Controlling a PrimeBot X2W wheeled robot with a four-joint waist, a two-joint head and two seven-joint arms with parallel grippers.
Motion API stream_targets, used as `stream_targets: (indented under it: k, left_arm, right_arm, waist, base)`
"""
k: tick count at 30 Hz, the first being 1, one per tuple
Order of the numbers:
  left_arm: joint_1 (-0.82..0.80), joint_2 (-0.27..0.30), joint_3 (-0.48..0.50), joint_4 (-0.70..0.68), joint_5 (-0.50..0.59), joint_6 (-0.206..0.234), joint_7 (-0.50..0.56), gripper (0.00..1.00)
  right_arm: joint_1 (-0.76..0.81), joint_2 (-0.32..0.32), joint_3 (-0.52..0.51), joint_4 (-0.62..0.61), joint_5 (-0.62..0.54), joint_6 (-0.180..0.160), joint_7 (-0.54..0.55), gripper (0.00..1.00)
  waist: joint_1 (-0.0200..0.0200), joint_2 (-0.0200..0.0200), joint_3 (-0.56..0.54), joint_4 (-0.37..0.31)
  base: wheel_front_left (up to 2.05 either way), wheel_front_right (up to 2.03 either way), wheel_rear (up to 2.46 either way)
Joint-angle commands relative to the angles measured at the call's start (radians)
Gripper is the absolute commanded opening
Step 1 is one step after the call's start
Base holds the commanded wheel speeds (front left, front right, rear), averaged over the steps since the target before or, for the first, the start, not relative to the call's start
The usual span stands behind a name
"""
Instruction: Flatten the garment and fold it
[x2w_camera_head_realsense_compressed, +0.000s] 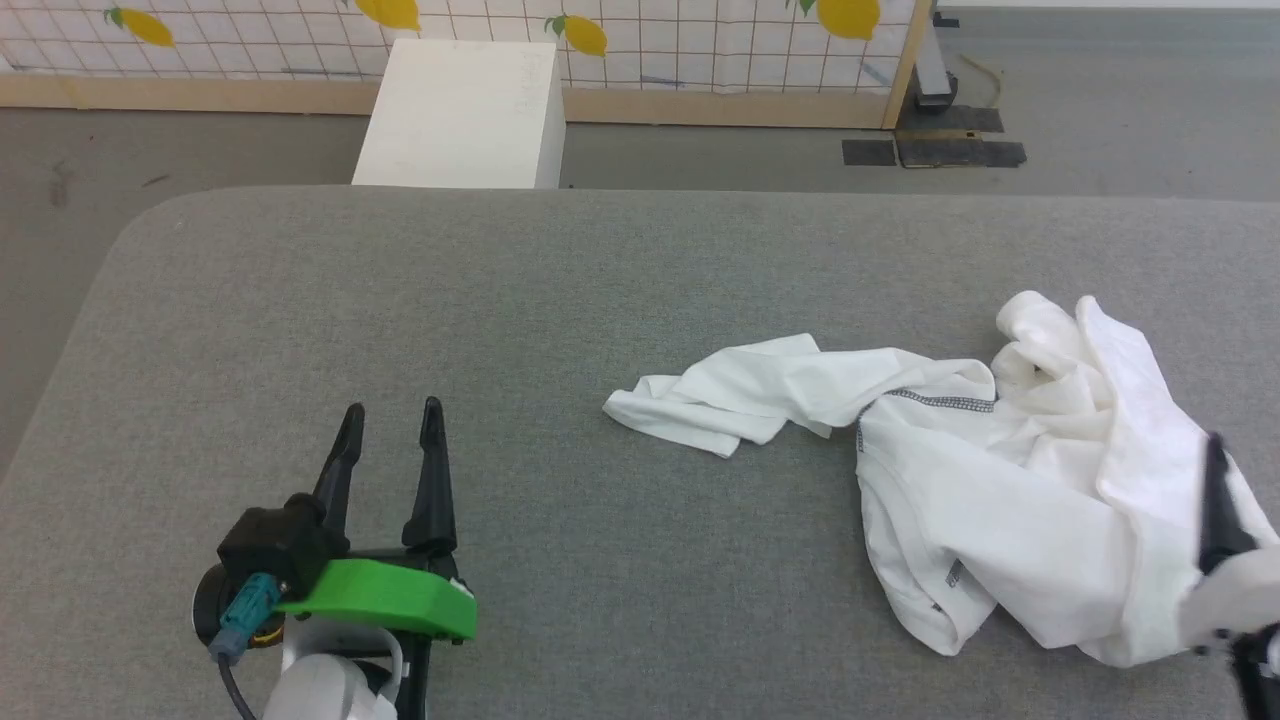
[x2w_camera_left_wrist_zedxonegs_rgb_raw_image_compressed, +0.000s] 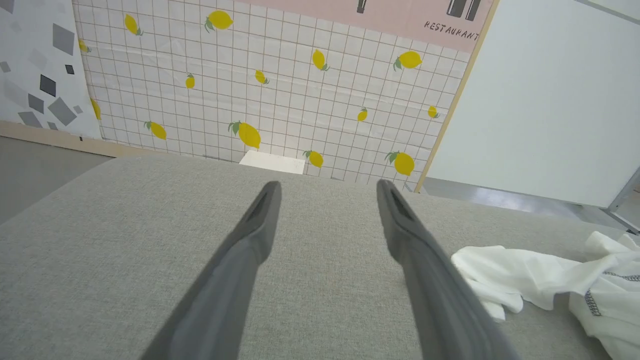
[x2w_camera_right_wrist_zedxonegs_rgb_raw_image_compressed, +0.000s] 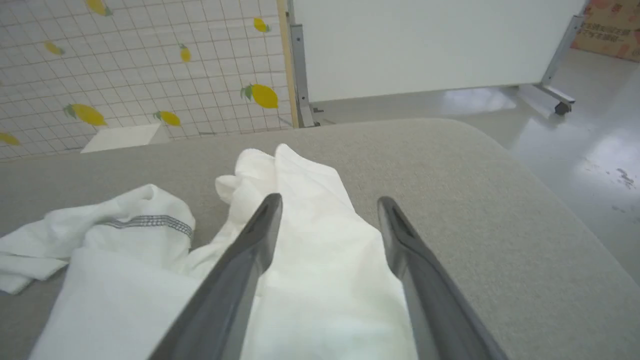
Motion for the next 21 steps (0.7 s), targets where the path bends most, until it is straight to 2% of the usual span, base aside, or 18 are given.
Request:
stream_targets:
  k: [1, 4, 7, 9, 13, 20, 21]
  left_arm:
    - [0.01, -0.004, -0.003, 0.001, 0.006, -0.003, -0.005, 1.0]
    - [0.001, -0.004, -0.011, -0.002, 0.005, -0.002, -0.005, 1.0]
    - [-0.011, -0.004, -0.015, -0.005, 0.004, -0.001, -0.005, 1.0]
    - [-0.023, -0.004, -0.018, -0.007, 0.003, -0.002, -0.005, 1.0]
    - [-0.044, -0.004, -0.013, -0.009, 0.002, -0.006, -0.005, 1.0]
    - [-0.065, -0.004, -0.029, -0.005, -0.011, -0.007, -0.005, 1.0]
    - [-0.068, -0.004, -0.033, -0.003, -0.013, -0.007, -0.005, 1.0]
  right_arm:
    - [0.014, 0.003, 0.042, -0.007, 0.01, -0.001, -0.039, 1.0]
    - [0.018, 0.003, 0.195, 0.002, 0.034, -0.001, -0.059, 1.0]
    - [-0.008, 0.003, 0.311, 0.027, 0.039, -0.001, 0.004, 1.0]
    - [-0.051, 0.003, 0.349, 0.046, 0.036, -0.001, 0.055, 1.0]
    - [-0.173, 0.003, 0.349, 0.122, 0.042, -0.001, 0.172, 1.0]
    - [-0.38, 0.003, 0.32, 0.334, 0.017, -0.001, 0.379, 1.0]
    - [-0.398, 0.003, 0.317, 0.358, 0.01, -0.001, 0.402, 0.67]
  waist:
    - [0.0, -0.0001, 0.005, -0.007]
    - [0.0, -0.0001, 0.016, -0.016]
    - [0.0, -0.0001, 0.031, -0.019]
    - [0.0, -0.0001, 0.046, -0.017]
    - [0.0, -0.0001, 0.072, -0.01]
    - [0.0, -0.0001, 0.111, 0.03]
    - [0.0, -0.0001, 0.115, 0.037]
  base:
    - [0.0, 0.0, 0.0]
    - [0.0, 0.0, 0.0]
    - [0.0, 0.0, 0.0]
    - [0.0, 0.0, 0.0]
    - [0.0, 0.0, 0.0]
    - [0.0, 0.0, 0.0]
    - [0.0, 0.0, 0.0]
